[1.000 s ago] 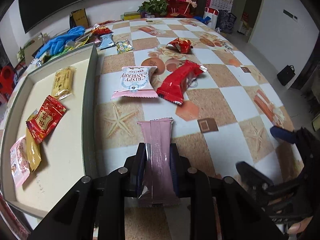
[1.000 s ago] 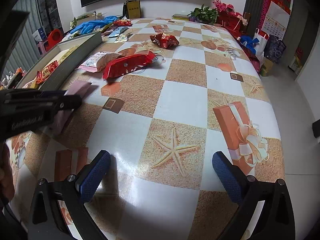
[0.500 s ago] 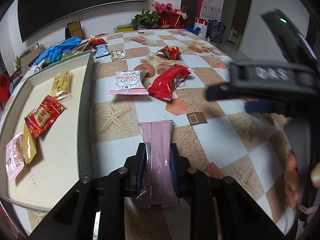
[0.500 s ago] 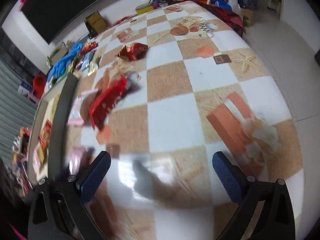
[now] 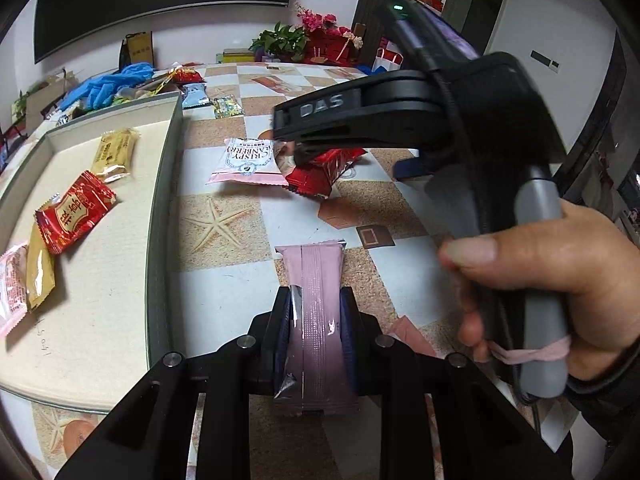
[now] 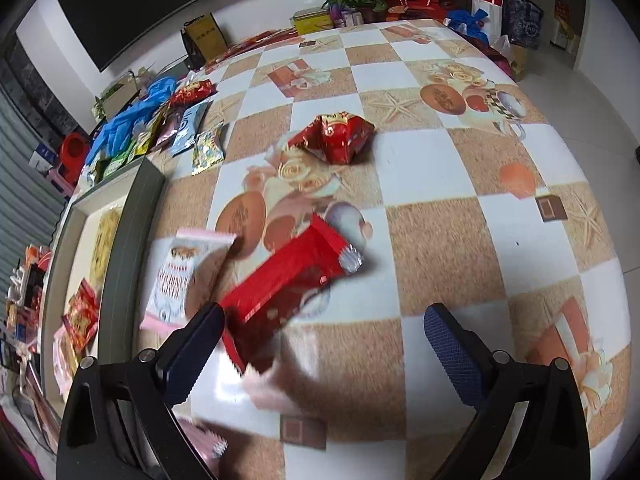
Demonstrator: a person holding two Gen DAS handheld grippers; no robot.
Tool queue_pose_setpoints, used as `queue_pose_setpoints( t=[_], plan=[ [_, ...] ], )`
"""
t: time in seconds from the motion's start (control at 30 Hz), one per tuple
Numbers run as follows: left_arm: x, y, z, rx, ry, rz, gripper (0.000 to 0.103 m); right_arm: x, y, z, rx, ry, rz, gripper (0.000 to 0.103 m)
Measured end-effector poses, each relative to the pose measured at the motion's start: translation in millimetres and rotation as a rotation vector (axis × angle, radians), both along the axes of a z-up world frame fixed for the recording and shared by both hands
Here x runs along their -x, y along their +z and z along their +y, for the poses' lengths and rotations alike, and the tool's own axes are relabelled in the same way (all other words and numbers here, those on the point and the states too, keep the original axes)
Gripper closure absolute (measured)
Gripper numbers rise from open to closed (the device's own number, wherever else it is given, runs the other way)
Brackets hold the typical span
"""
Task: Organize snacks
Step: 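Grasp the long red bar packet with the right tool while the left tool holds the pink bar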
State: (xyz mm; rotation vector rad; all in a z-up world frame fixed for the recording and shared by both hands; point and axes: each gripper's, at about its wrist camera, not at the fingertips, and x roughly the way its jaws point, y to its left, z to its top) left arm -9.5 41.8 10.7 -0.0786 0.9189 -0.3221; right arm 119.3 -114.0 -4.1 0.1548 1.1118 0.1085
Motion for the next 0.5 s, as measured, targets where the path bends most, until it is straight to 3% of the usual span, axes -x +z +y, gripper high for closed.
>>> queue_pose_setpoints(
  t=[0.1, 0.17, 0.3, 0.5],
  plan=[
    [-1.9, -1.9, 8.0, 0.042, 0.014, 0.017, 0.078, -7.5, -2.8, 24.2, 0.104, 0.087, -0.012, 0.006],
    [-2.3, -2.3, 10.9, 0.055, 0.021, 0.021, 0.078, -8.4, -4.7, 40.0, 0.205, 0.176, -0.036, 0.017],
    [-3.0, -2.0, 8.7, 0.037, 0.022, 0.016, 0.078, -0.7, -1.2, 20.8, 0.188, 0.232, -0.028, 0.037],
    [-1.7, -1.6, 4.5, 0.011, 0.023, 0.013, 0.077, 13.1, -0.3, -12.6, 0.173, 0.239, -0.041, 0.037]
  ],
)
